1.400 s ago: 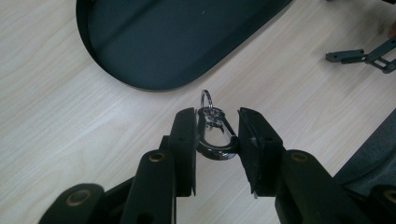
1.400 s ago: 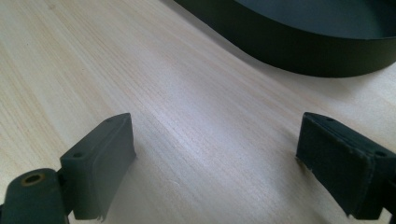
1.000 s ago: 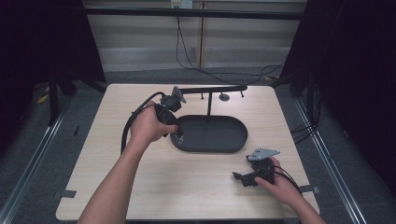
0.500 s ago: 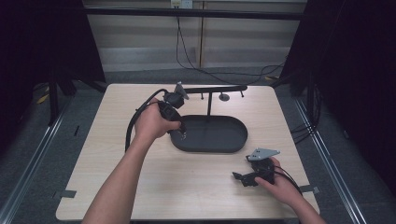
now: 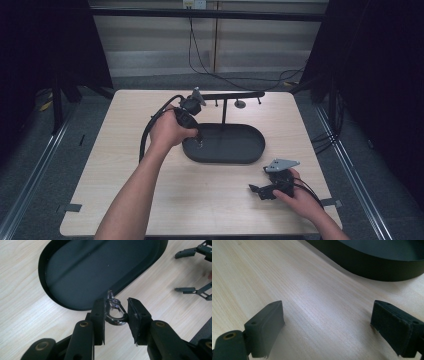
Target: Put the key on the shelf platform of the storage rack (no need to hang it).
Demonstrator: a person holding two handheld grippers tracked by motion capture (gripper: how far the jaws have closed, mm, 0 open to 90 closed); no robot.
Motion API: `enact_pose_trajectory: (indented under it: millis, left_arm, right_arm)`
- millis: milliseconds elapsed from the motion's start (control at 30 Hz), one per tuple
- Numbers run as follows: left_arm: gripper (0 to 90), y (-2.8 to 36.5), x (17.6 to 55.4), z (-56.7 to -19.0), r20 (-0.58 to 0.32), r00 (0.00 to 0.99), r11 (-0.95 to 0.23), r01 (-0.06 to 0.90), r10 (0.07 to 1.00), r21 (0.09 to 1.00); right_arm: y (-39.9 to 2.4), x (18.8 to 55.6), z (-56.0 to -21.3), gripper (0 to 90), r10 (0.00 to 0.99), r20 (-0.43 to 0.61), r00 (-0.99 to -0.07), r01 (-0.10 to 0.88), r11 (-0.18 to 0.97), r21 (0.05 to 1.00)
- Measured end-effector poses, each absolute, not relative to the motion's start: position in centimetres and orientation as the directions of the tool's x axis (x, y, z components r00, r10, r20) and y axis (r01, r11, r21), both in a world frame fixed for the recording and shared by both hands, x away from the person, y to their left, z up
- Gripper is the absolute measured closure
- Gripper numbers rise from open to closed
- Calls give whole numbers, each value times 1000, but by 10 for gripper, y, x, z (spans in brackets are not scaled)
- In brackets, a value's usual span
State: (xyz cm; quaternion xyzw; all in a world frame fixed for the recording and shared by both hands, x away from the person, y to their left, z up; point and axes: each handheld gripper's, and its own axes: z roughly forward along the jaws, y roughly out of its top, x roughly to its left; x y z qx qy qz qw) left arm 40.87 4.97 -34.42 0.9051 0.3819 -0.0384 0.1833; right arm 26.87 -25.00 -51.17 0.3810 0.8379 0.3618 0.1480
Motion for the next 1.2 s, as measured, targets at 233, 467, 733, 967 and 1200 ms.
enact_pose_trajectory:
  millis: [233,467,733,967,1200]
  left_arm:
    - [679,44,413,-350,-216,701,-636,710,680,302]
    - [680,41,416,-355,-218,695,-629,715,685,306]
    - [679,37,419,-361,-210,682,-615,726,700,307]
    - [680,33,423,-364,-207,684,-616,724,699,312]
    - [680,30,427,-369,-208,675,-603,731,707,320]
  right_arm:
    - [-250,269,-512,107,746,27,-666,531,448,719]
    - [-250,269,-512,107,746,27,-666,531,448,719]
    - [-250,269,-512,108,745,28,-666,531,448,719]
    - [-250,269,-512,108,745,28,-666,531,448,719]
    - [-251,269,-512,108,742,28,-669,529,450,720]
